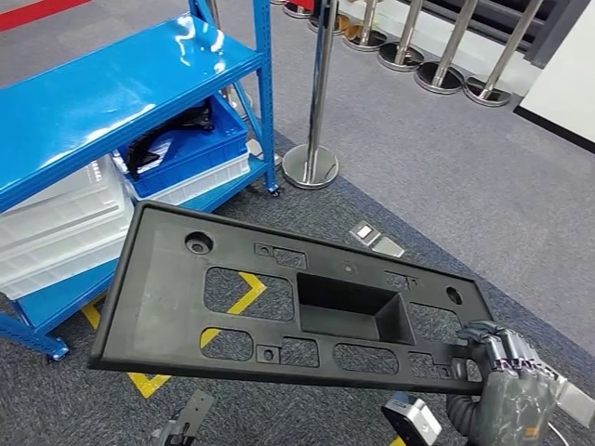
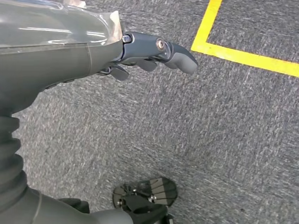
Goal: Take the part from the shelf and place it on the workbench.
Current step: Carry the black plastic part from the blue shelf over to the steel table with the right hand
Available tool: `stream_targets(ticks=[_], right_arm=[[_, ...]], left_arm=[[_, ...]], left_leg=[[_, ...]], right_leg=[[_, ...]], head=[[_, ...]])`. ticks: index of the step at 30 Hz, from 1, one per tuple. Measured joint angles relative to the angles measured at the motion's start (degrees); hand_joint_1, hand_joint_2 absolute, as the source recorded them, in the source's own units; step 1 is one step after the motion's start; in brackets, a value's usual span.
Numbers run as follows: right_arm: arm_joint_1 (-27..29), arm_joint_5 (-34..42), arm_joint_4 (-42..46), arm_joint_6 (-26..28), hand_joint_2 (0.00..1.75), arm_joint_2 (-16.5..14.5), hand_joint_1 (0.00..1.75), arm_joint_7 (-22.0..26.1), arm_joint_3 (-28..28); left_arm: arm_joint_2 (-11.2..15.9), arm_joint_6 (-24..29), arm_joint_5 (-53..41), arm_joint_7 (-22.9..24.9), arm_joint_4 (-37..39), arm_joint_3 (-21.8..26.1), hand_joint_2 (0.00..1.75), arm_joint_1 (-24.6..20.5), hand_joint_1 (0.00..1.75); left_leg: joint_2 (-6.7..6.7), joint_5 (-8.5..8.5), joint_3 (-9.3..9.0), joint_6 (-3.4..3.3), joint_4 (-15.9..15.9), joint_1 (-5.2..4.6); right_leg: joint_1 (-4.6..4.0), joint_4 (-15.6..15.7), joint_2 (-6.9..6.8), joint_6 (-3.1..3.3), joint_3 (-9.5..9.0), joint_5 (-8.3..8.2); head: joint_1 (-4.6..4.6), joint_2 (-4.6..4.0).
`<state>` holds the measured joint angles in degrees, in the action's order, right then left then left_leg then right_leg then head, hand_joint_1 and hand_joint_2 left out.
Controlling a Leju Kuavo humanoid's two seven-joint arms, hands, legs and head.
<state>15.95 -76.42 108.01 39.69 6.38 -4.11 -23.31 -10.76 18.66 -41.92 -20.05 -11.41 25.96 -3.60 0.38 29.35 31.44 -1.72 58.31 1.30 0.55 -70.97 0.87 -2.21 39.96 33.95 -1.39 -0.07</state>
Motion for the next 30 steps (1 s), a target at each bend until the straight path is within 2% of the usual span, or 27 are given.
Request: stream_targets(ticks=[1, 2, 3, 4, 5, 6, 7, 8, 10, 11, 12, 13, 15, 16, 17, 18, 19, 21, 22, 23, 25, 26, 28, 30], right_arm=[[0.1, 0.1, 0.0, 0.0, 1.75, 0.0, 1.75, 0.0, 0.1], [0.2, 0.1, 0.0, 0.0, 1.75, 0.0, 1.75, 0.0, 0.2], [0.2, 0.2, 0.0, 0.0, 1.75, 0.0, 1.75, 0.0, 0.3], [0.3, 0.3, 0.0, 0.0, 1.75, 0.0, 1.75, 0.0, 0.5], [0.3, 0.4, 0.1, 0.0, 1.75, 0.0, 1.75, 0.0, 0.7], [0.3, 0.6, 0.1, 0.0, 1.75, 0.0, 1.75, 0.0, 0.8], [0.3, 0.8, 0.2, 0.0, 1.75, -0.1, 1.75, 0.0, 0.9], [0.4, 1.0, 0.3, 0.0, 1.75, -0.1, 1.75, 0.0, 1.0], [0.7, 1.5, 0.5, 0.0, 1.75, -0.2, 1.75, 0.0, 1.3], [0.9, 1.7, 0.6, 0.0, 1.75, -0.3, 1.75, 0.0, 1.6], [1.0, 1.9, 0.8, 0.0, 1.75, -0.4, 1.75, 0.1, 1.7], [1.1, 2.0, 0.9, 0.0, 1.75, -0.6, 1.75, 0.2, 1.9], [1.2, 2.1, 1.0, 0.0, 1.75, -0.9, 1.75, 0.3, 2.2], [1.3, 2.2, 1.0, 0.0, 1.75, -1.0, 1.75, 0.3, 2.4], [1.4, 2.3, 1.0, 0.0, 1.75, -1.1, 1.75, 0.3, 2.5], [1.5, 2.4, 1.0, 0.0, 1.75, -1.2, 1.75, 0.3, 2.6], [1.6, 2.5, 1.0, 0.0, 1.75, -1.3, 1.75, 0.4, 2.7], [1.8, 2.7, 1.0, 0.0, 1.75, -1.5, 1.75, 0.7, 2.9], [1.9, 2.8, 1.0, 0.0, 1.75, -1.6, 1.75, 0.9, 3.0], [2.1, 2.9, 1.1, 0.0, 1.75, -1.7, 1.75, 1.1, 3.1], [2.5, 3.0, 1.3, 0.1, 1.75, -1.9, 1.75, 1.3, 3.5], [2.7, 3.0, 1.4, 0.1, 1.75, -2.0, 1.75, 1.3, 3.8], [3.0, 2.9, 1.6, 0.1, 1.75, -2.1, 1.75, 1.4, 4.1], [3.0, 2.9, 1.7, 0.1, 1.75, -2.1, 1.75, 1.5, 4.3]], left_arm=[[0.0, 0.0, 0.0, 0.0, 0.0, 0.0, 1.75, 0.1, 0.0], [0.0, 0.0, 0.0, 0.0, 0.0, 0.1, 1.75, 0.1, 0.0], [0.0, 0.0, 0.0, 0.0, 0.0, 0.1, 1.75, 0.0, 0.0], [0.0, 0.0, 0.0, 0.0, 0.0, 0.1, 1.75, 0.0, 0.0], [0.0, 0.0, 0.0, 0.0, 0.0, 0.1, 1.75, 0.0, 0.0], [0.0, 0.0, 0.0, 0.0, 0.0, 0.1, 1.75, -0.1, 0.0], [0.0, 0.0, 0.0, 0.0, 0.0, 0.1, 1.75, -0.1, 0.0], [0.1, 0.0, 0.0, 0.0, 0.0, 0.1, 1.75, -0.1, 0.0], [0.1, 0.0, 0.0, 0.0, 0.0, 0.2, 1.75, -0.1, 0.0], [0.0, 0.0, -0.1, -0.1, 0.0, 0.2, 1.75, -0.2, 0.0], [0.0, 0.0, -0.1, -0.1, 0.0, 0.2, 1.75, -0.2, 0.0], [0.0, 0.0, -0.1, -0.1, 0.0, 0.2, 1.75, -0.2, 0.0], [0.0, 0.0, -0.2, -0.1, 0.0, 0.4, 1.75, -0.1, 0.0], [0.0, 0.0, -0.2, -0.1, 0.0, 0.5, 1.75, 0.0, 0.0], [0.0, 0.0, -0.3, -0.1, 0.0, 0.5, 1.75, 0.1, 0.0], [0.0, -0.1, -0.3, -0.2, 0.0, 0.6, 1.75, 0.1, 0.0], [0.1, -0.2, -0.2, -0.3, 0.0, 0.6, 1.75, 0.1, 0.0], [0.1, -0.4, -0.2, -0.5, 0.0, 0.7, 1.75, 0.1, 0.0], [0.1, -0.5, -0.1, -0.6, 0.0, 0.7, 1.75, 0.1, 0.0], [0.2, -0.5, 0.0, -0.7, 0.0, 0.8, 1.75, 0.1, 0.0], [0.2, -0.5, 0.1, -0.8, 0.0, 0.8, 1.75, 0.0, 0.0], [0.2, -0.4, 0.1, -0.9, 0.0, 0.9, 1.75, 0.0, 0.0], [0.2, -0.4, 0.0, -1.0, 0.0, 0.9, 1.75, -0.1, 0.0], [0.2, -0.5, 0.0, -1.0, 0.0, 0.9, 1.75, 0.0, 0.0]], left_leg=[[0.52, 0.07, -0.03, 0.04, 0.0, 0.01], [1.01, 0.16, -0.11, 0.13, 0.0, 0.04], [1.47, 0.29, -0.26, 0.29, 0.0, 0.1], [1.88, 0.47, -0.49, 0.53, 0.0, 0.19], [2.22, 0.67, -0.72, 0.84, 0.0, 0.2], [2.51, 0.87, -0.9, 1.18, 0.0, 0.14], [2.77, 1.02, -1.01, 1.53, 0.0, 0.04], [3.04, 1.1, -1.08, 1.86, 0.0, -0.06], [3.58, 1.28, -1.28, 2.54, -0.2, 0.06], [3.38, 1.76, -1.26, 2.78, 0.0, 0.19], [2.85, 2.77, -0.81, 2.9, 1.2, 0.26], [2.05, 4.37, 0.26, 2.9, 3.7, 0.25], [0.73, 7.97, 4.0, 2.59, 11.6, -0.02], [0.47, 8.97, 5.77, 2.44, 15.1, -0.19], [0.34, 8.89, 6.79, 2.22, 16.7, -0.34], [0.22, 7.66, 6.75, 1.93, 16.0, -0.48], [-0.07, 5.51, 5.72, 1.54, 13.1, -0.62], [-2.12, 1.25, 2.72, 0.69, 5.4, -0.71], [-3.12, 0.19, 1.63, 0.5, 2.7, -0.73], [-3.89, -0.12, 1.11, 0.42, 1.2, -0.75], [-3.51, 0.03, 0.85, 0.41, 0.5, -0.75], [-3.07, -0.08, 0.7, 0.23, 0.3, -0.63], [-1.97, -0.24, 0.26, -0.18, -0.2, -0.32], [-0.8, -0.13, 0.02, -0.34, -0.3, -0.33]], right_leg=[[0.24, -2.8, -0.21, -0.27, 1.41, 0.74], [0.46, -3.6, -0.37, -0.5, 1.84, 0.39], [0.63, -1.9, -0.62, -0.68, 1.03, -1.02], [0.74, 1.9, -1.11, -0.8, -0.87, -3.13], [0.68, 6.1, -2.15, -0.87, -3.05, -4.81], [0.5, 9.6, -2.96, -0.65, -4.74, -6.02], [0.29, 11.6, -3.52, -0.28, -5.68, -6.52], [0.02, 12.2, -3.71, 0.21, -5.84, -6.36], [-0.14, 12.3, -2.73, 1.35, -5.61, -6.43], [-0.13, 12.5, -2.31, 1.86, -5.64, -6.51], [-0.08, 12.7, -1.9, 2.36, -5.71, -6.61], [-0.03, 12.8, -1.47, 2.8, -5.81, -6.68], [-0.29, 12.9, -0.47, 3.29, -5.82, -6.63], [-0.45, 12.9, 0.17, 3.4, -5.85, -6.61], [-0.61, 12.8, 0.84, 3.47, -5.91, -6.59], [-0.74, 12.8, 1.51, 3.5, -6.02, -6.57], [-0.85, 12.8, 2.18, 3.52, -6.18, -6.52], [-1.02, 12.7, 3.38, 3.45, -6.32, -6.39], [-1.03, 12.6, 3.9, 3.3, -6.17, -6.39], [-0.97, 12.5, 4.37, 3.06, -5.92, -6.45], [-0.82, 12.6, 5.31, 2.45, -5.56, -6.62], [-0.85, 12.4, 5.14, 2.14, -5.47, -6.4], [-0.91, 9.3, 3.12, 1.46, -4.2, -4.39], [-0.56, 2.2, 0.6, 0.79, -0.78, -0.94]], head=[[0.0, 0.0], [-0.01, 0.0], [-0.01, 0.0], [-0.01, 0.0], [0.01, 0.0], [0.02, 0.0], [0.01, 0.0], [0.01, 0.0], [0.0, 0.0], [0.0, 0.0], [-0.01, 0.0], [-0.04, 0.0], [-0.06, 0.0], [-0.06, 0.0], [-0.05, 0.0], [-0.05, 0.0], [-0.05, 0.0], [-0.01, 0.0], [-0.01, 0.0], [0.01, 0.0], [-0.02, 0.0], [0.01, 0.0], [0.1, 0.0], [0.14, 0.0]])
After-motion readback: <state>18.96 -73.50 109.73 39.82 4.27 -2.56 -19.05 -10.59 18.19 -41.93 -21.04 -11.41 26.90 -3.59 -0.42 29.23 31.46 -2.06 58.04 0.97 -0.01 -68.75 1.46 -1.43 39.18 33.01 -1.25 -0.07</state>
